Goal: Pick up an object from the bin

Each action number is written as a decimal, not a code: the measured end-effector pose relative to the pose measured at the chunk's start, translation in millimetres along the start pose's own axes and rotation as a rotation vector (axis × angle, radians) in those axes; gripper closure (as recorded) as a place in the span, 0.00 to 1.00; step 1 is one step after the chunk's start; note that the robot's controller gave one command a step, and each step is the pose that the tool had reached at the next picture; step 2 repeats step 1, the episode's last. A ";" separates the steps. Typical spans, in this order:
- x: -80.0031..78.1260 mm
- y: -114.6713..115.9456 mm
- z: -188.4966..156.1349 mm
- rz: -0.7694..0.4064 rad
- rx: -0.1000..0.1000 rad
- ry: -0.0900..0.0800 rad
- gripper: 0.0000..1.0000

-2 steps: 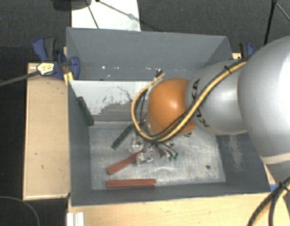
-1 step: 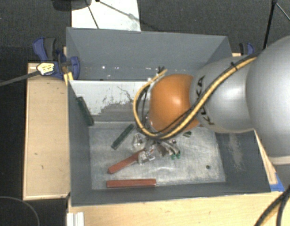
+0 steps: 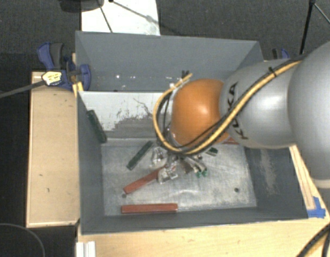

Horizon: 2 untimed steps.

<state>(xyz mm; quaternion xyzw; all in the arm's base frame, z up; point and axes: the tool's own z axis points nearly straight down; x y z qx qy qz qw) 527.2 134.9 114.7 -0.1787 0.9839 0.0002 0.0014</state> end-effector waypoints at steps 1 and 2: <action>-0.7 -0.1 -8.8 0.002 0.000 -0.004 1.00; -0.7 -0.1 -8.8 0.002 0.000 -0.004 1.00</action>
Offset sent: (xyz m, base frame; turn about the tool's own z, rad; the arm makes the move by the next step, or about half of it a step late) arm -0.0001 0.0000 0.0104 0.0000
